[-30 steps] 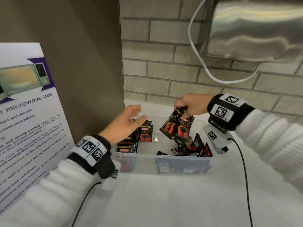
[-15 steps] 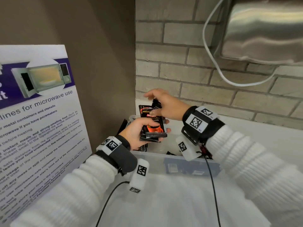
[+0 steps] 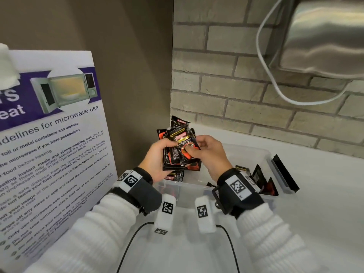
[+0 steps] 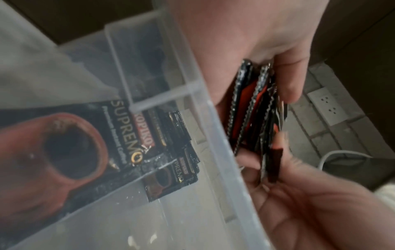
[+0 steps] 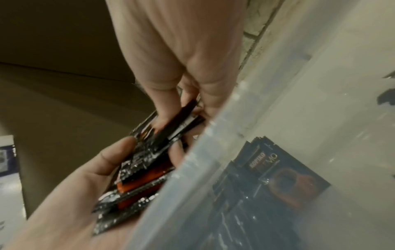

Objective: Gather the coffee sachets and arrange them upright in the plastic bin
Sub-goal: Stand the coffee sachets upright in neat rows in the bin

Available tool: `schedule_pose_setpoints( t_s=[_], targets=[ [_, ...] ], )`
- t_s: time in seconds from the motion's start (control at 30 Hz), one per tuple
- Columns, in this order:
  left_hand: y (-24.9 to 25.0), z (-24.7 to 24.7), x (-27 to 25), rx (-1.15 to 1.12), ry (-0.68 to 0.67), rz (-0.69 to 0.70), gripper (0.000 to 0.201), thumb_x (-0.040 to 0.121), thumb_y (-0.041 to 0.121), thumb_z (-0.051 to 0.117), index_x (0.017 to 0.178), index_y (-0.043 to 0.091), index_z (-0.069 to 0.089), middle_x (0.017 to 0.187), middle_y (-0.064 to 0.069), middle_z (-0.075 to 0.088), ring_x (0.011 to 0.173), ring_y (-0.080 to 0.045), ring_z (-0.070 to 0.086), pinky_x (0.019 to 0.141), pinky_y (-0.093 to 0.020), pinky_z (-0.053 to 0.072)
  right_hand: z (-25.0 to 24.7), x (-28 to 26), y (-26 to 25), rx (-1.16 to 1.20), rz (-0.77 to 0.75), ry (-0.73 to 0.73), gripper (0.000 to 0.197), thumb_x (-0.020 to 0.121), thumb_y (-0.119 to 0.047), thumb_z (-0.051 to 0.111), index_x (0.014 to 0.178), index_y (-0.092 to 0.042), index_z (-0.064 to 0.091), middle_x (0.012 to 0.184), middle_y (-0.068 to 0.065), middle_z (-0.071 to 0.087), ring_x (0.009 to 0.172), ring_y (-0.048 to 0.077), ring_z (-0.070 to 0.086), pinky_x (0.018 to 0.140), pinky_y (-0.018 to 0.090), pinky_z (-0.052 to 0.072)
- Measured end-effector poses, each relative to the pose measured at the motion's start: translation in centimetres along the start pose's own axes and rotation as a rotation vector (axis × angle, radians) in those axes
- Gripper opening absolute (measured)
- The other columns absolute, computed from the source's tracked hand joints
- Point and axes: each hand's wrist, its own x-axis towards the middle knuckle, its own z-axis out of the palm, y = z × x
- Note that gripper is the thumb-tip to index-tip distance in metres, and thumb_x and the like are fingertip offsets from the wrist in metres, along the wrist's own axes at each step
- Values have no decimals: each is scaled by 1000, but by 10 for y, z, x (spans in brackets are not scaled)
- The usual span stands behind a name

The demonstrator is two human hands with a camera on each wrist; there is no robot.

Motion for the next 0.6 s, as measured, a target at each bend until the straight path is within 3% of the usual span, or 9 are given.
schedule_pose_setpoints(
  t_s=[0.13, 0.23, 0.3, 0.4, 0.5, 0.53, 0.6],
  targets=[
    [-3, 2, 3, 203, 158, 17, 16, 85, 10, 56, 101, 7, 54, 94, -9, 61, 78, -19, 62, 71, -34, 52, 0, 1, 13, 106, 59, 189, 14, 87, -3, 60, 87, -17, 56, 88, 3, 65, 83, 18, 65, 75, 35, 57],
    [-6, 1, 4, 167, 204, 32, 36, 76, 10, 68, 105, 16, 47, 113, -16, 60, 101, -31, 62, 92, -47, 50, -3, -4, 18, 295, 102, 271, 9, 92, -4, 53, 92, -13, 52, 86, 2, 64, 75, 13, 64, 66, 28, 56],
    [-6, 0, 5, 176, 249, 48, 43, 75, 11, 71, 108, 18, 44, 116, -14, 59, 107, -32, 60, 96, -49, 47, -9, -4, 19, 405, 118, 295, 10, 93, -4, 50, 91, -14, 52, 84, 0, 62, 73, 9, 61, 63, 25, 51],
    [-7, 1, 7, 189, 262, 85, 29, 80, 7, 68, 97, 18, 47, 105, -10, 63, 101, -28, 62, 95, -48, 48, -11, -5, 19, 463, 121, 254, 18, 92, 1, 49, 99, -14, 54, 87, -1, 63, 75, 9, 59, 64, 24, 46],
    [-7, 6, 5, 222, 246, 140, 16, 84, 3, 62, 84, 17, 54, 86, -5, 66, 90, -25, 64, 86, -41, 51, -10, -3, 24, 369, 107, 438, 30, 89, 5, 48, 92, -25, 49, 102, 6, 64, 83, 14, 61, 73, 31, 51],
    [-7, 5, 4, 241, 252, 161, 13, 85, 4, 62, 84, 15, 57, 84, -4, 67, 89, -25, 65, 83, -39, 51, -10, -2, 25, 331, 93, 506, 34, 88, 6, 47, 93, -27, 46, 107, 9, 63, 84, 16, 61, 78, 36, 54],
    [-8, 5, 5, 288, 256, 202, 13, 86, 5, 61, 95, 13, 64, 91, -6, 71, 95, -27, 66, 87, -42, 51, -8, -3, 26, 219, 6, 508, 46, 89, 8, 42, 114, -30, 39, 110, 6, 62, 82, 13, 63, 79, 37, 56]
  ],
)
